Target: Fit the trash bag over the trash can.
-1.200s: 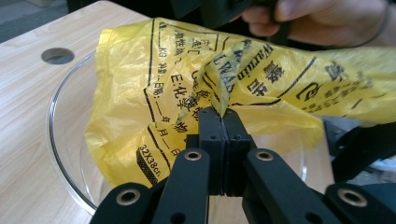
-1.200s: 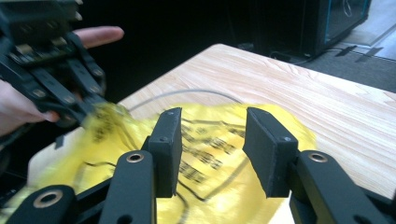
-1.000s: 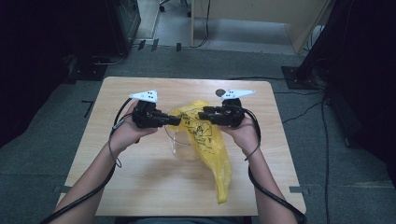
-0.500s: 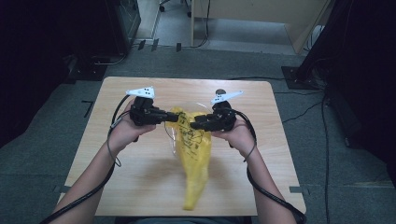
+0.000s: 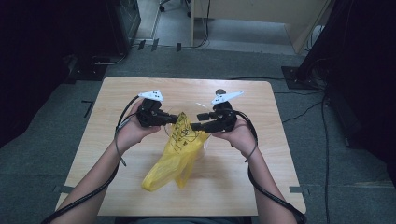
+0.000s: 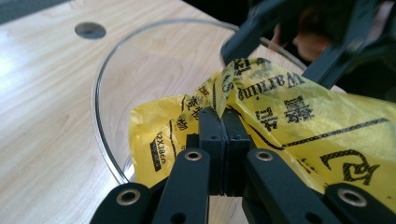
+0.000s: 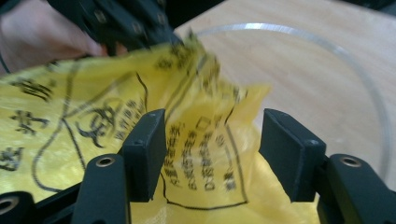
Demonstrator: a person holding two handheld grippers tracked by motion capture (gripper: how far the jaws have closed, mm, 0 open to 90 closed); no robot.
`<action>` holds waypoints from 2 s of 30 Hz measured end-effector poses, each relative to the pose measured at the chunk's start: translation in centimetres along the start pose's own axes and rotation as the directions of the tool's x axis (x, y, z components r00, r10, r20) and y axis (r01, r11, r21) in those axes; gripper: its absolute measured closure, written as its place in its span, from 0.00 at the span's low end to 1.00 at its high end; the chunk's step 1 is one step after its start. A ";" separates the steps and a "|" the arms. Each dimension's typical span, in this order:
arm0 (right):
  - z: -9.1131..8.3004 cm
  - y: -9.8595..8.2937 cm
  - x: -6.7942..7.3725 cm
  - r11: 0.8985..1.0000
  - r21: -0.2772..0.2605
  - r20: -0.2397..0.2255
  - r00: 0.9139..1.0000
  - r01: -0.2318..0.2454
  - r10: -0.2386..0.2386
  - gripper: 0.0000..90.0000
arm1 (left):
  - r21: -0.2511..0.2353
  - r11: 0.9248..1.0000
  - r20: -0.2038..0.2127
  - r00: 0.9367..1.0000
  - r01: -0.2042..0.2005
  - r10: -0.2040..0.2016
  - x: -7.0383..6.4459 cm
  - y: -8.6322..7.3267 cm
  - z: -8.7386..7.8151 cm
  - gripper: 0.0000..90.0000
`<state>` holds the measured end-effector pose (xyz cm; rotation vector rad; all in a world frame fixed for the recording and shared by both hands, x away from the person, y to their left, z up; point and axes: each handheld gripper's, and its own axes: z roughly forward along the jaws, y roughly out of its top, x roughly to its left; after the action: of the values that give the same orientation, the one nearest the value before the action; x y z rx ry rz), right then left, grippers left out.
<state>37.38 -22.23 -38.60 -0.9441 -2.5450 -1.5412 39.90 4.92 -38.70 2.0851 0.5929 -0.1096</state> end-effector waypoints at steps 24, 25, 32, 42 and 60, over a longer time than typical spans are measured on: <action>-1.9 0.0 0.1 0.993 -0.119 -0.033 0.999 0.016 -0.020 0.46 | -0.004 0.999 -0.006 0.999 0.032 -0.032 0.5 -0.4 0.8 0.98; -1.5 0.1 0.4 0.994 -0.105 -0.051 0.998 0.018 -0.024 0.46 | -0.004 0.999 -0.009 0.999 0.032 -0.032 0.5 -0.4 0.8 0.98; 0.0 0.1 1.6 0.998 -0.031 -0.154 0.987 0.049 -0.053 0.45 | -0.003 0.999 -0.041 0.999 0.033 -0.033 0.5 -0.3 0.7 0.99; 0.6 -0.2 2.1 0.993 0.119 -0.153 0.988 0.011 0.008 0.92 | -0.028 0.999 -0.029 0.999 0.038 -0.039 0.3 -0.1 0.5 0.90; -1.4 -0.6 -0.7 0.991 -0.045 -0.013 0.992 -0.129 0.129 0.99 | -0.135 0.990 0.035 0.999 -0.034 0.039 -0.2 0.5 -1.4 0.57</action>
<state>37.23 -23.88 -38.60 -1.0789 -2.3987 -1.5696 39.80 5.74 -37.46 1.9580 0.5249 -0.0854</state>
